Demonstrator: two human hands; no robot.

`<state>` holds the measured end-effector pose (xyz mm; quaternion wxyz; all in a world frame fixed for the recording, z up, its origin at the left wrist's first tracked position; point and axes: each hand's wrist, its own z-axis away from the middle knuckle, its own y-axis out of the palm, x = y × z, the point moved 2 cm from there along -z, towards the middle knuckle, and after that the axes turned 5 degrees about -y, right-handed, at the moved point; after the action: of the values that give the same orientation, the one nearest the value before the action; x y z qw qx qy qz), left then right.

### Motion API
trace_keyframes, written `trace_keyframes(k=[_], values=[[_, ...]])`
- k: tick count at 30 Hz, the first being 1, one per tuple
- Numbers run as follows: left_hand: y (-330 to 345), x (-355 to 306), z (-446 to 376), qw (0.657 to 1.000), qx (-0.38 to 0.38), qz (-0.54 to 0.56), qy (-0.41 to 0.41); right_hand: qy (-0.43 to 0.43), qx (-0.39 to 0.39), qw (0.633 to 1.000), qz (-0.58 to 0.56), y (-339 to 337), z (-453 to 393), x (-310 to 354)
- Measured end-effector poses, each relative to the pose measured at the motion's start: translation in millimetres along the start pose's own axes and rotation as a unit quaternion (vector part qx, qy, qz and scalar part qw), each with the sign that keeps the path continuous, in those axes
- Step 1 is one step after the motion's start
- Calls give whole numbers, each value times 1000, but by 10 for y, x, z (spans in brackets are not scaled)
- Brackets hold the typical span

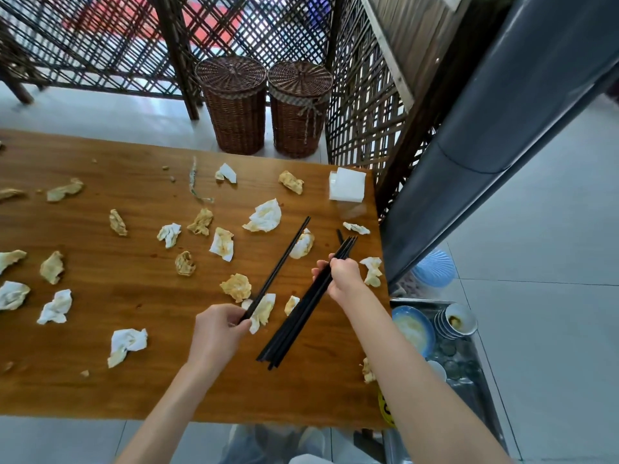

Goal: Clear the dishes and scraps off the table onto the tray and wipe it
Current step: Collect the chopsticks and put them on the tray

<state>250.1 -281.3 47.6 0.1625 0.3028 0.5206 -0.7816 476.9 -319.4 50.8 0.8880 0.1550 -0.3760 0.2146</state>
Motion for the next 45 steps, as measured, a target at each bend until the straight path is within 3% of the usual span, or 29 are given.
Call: trace_keyframes(k=[9, 27, 33, 39, 45], values=[[3, -338, 53, 994, 79, -3, 71, -20, 33, 998, -58, 46, -68, 221], [84, -366, -26, 993, 108, -22, 41, 8, 30, 985, -170, 91, -82, 245], [135, -361, -34, 993, 107, -20, 37, -4, 38, 987, -158, 56, -54, 252], [371, -436, -57, 986, 152, 5, 61, -20, -11, 991, -133, -286, -119, 325], [783, -652, -236, 990, 124, -26, 53, -8, -75, 986, -152, -903, -276, 353]])
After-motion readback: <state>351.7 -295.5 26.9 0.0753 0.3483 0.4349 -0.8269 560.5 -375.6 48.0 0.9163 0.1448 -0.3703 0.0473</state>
